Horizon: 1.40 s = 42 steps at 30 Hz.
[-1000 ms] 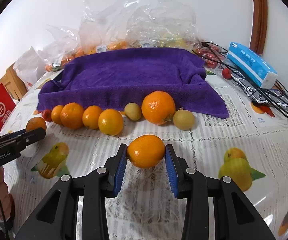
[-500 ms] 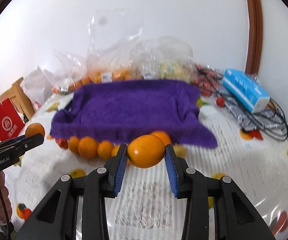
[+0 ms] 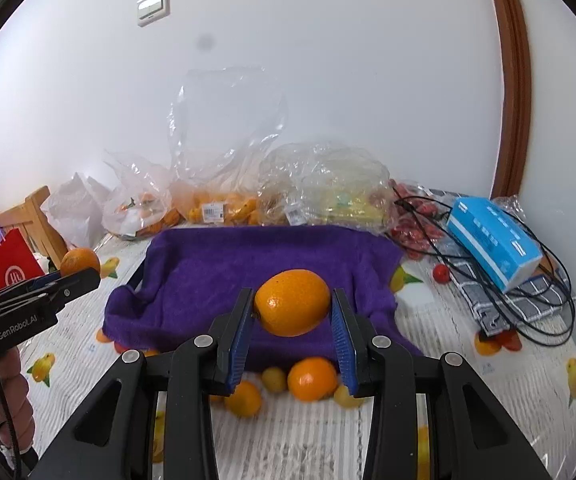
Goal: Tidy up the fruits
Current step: 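Carry the oranges onto the purple towel and open both grippers to release them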
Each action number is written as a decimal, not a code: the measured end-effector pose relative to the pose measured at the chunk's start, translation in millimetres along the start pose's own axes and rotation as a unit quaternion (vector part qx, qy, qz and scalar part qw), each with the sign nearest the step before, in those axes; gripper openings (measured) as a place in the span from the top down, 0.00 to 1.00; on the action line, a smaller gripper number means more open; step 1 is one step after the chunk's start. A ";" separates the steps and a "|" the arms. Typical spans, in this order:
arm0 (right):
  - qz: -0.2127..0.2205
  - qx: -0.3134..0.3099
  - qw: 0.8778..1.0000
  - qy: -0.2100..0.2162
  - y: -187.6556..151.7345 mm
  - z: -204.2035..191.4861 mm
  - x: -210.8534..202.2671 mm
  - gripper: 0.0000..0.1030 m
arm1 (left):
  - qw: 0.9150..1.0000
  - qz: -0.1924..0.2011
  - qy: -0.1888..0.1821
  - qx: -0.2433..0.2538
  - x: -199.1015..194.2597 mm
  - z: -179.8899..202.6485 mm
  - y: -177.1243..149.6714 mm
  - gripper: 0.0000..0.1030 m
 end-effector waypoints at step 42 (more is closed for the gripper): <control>-0.125 0.018 0.992 -0.009 -41.6 30.3 136.5 0.63 | 0.997 -0.081 -0.007 -0.011 124.4 -10.3 -34.7 0.60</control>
Point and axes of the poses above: each gripper's, at about its wrist camera, not at the fingertips, and x roughly the way its jaws point, z to its right, y to its top, the point moved 7 cm from there along x, roughly the way its jaws point
